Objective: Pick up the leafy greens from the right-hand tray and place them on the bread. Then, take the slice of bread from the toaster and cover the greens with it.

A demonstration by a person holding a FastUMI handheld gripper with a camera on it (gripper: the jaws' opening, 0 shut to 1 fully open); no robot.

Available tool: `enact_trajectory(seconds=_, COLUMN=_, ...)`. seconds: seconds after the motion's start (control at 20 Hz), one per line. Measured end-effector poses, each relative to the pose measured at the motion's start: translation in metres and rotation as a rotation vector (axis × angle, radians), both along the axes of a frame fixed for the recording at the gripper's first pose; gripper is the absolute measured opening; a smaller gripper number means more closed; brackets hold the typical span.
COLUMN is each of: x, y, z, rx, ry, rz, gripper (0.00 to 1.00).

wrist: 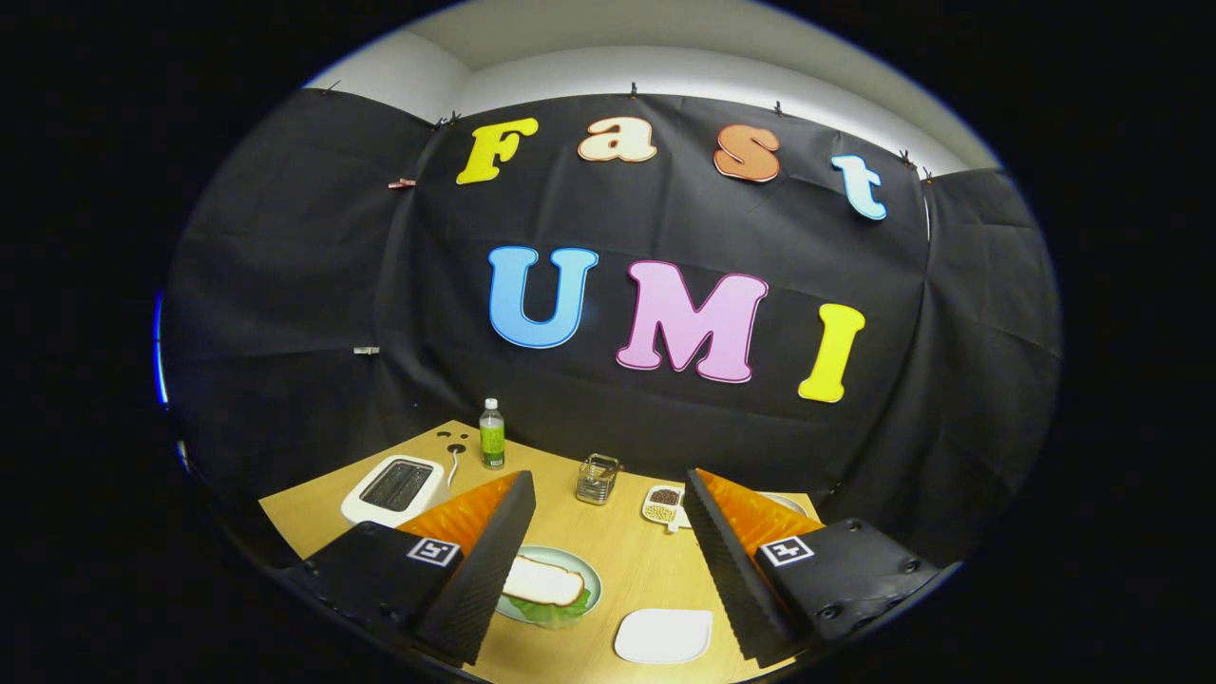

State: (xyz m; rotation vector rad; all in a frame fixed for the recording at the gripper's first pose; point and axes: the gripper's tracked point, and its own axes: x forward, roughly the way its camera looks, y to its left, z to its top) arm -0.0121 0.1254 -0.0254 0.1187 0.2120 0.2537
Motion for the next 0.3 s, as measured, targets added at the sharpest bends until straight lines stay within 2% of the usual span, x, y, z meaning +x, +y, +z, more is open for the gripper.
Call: enact_trajectory(seconds=0.3, x=-0.0032, y=0.0028, z=-0.004, rx=0.0, ry=0.013, rz=-0.002, gripper=0.98)
